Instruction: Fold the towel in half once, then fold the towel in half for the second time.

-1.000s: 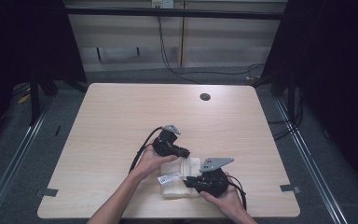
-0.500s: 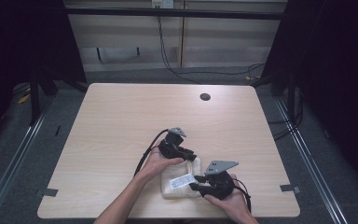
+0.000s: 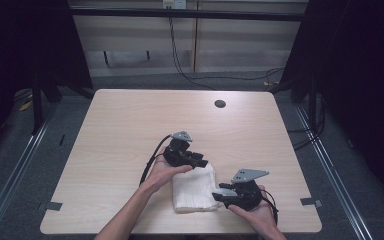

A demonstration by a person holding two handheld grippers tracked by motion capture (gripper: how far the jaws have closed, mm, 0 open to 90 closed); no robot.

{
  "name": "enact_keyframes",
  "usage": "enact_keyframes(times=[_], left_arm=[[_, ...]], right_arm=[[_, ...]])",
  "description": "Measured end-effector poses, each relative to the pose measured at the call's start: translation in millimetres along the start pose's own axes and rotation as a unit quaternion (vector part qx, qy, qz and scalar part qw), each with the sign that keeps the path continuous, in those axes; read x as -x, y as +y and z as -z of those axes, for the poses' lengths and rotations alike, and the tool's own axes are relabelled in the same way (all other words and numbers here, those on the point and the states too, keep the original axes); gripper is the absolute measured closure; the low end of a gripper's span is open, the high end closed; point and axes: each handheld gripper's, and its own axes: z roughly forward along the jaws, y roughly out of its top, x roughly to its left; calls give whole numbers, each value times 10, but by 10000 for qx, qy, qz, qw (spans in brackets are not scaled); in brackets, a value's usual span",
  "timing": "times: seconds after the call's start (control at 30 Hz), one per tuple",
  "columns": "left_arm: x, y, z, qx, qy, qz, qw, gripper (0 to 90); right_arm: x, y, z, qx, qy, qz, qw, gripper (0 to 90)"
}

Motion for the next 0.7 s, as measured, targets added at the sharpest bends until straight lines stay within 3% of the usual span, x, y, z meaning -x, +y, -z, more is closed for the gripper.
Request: enact_keyframes(times=[0.27, 0.7], left_arm=[[10, -60, 135, -49, 145, -35, 9999, 585], [-23, -160, 644, 16, 691, -88, 9976, 473]], right_arm=[[111, 6, 71, 77, -102, -123, 9998, 551], [293, 118, 244, 532, -267, -200, 9980, 582]])
